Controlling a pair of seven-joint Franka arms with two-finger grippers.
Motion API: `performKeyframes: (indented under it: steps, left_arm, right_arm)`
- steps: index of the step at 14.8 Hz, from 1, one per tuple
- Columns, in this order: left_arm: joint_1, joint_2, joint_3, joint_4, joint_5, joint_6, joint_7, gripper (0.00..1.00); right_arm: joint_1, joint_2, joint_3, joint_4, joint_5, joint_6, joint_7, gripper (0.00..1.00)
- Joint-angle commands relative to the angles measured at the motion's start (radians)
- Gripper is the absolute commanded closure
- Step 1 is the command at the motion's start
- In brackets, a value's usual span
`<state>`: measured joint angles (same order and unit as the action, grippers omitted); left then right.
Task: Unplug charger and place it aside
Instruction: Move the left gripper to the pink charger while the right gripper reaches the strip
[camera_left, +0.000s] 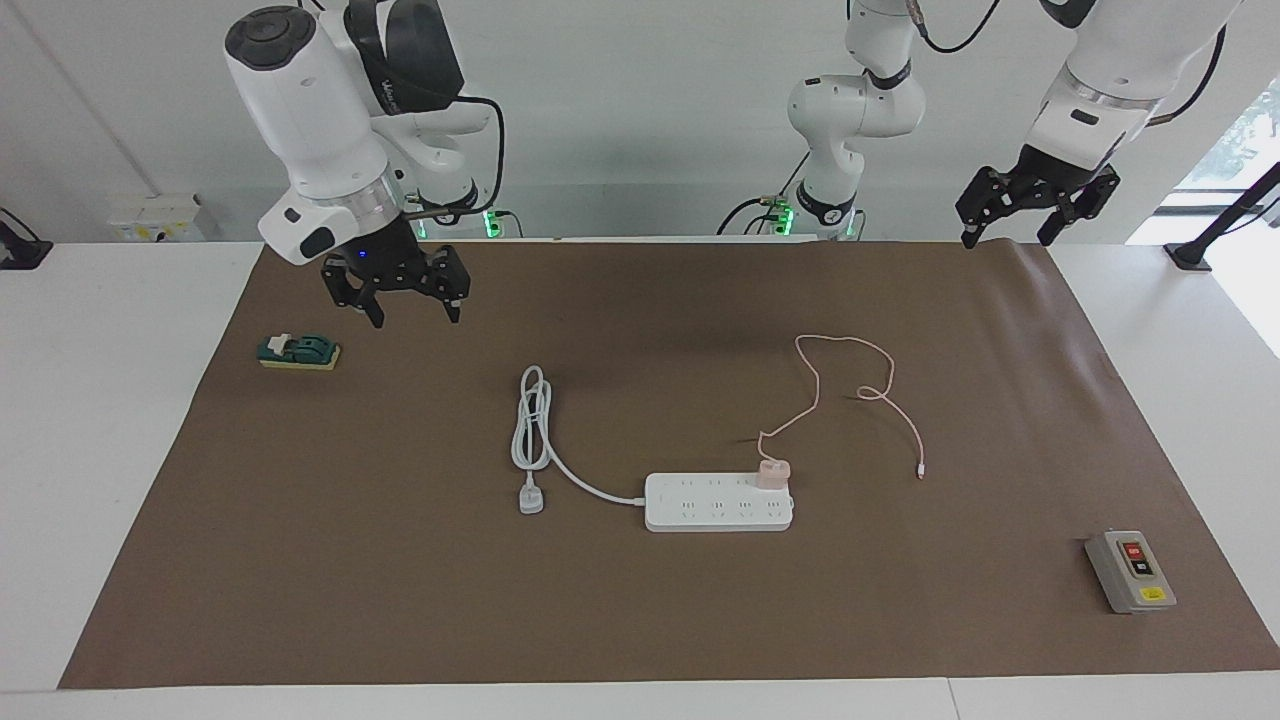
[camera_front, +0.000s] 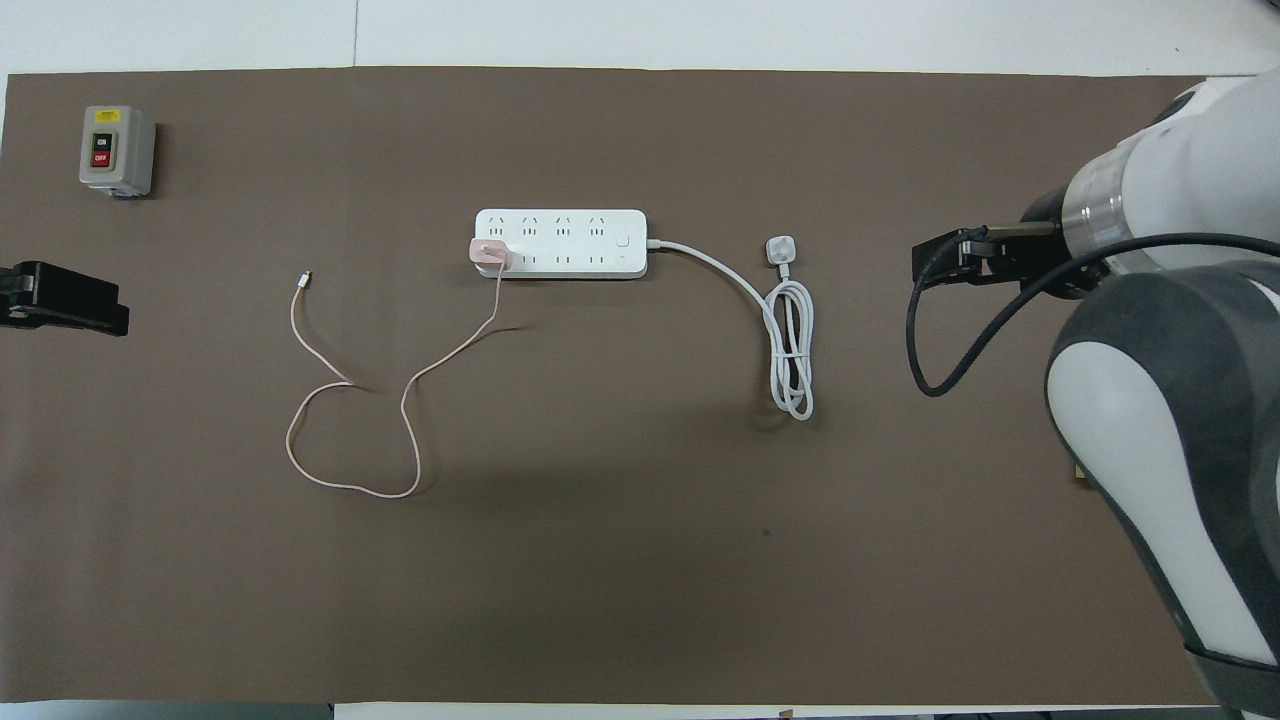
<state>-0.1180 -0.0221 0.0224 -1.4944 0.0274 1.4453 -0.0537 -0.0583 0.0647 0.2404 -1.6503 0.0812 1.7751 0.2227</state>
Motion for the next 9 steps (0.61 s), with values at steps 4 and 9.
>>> performKeyframes:
  steps: [4,9]
  left_arm:
    - [-0.055,0.094,0.004,0.023,-0.026,0.058,-0.375,0.00]
    - [-0.091,0.137,0.001,0.030,-0.073,0.157,-0.838,0.00]
  right_arm:
    - [-0.015,0.059,0.065,-0.006,0.112,0.127,0.223,0.00]
    - [-0.011,0.131,0.126,-0.078,0.190,0.401,0.501,0.00]
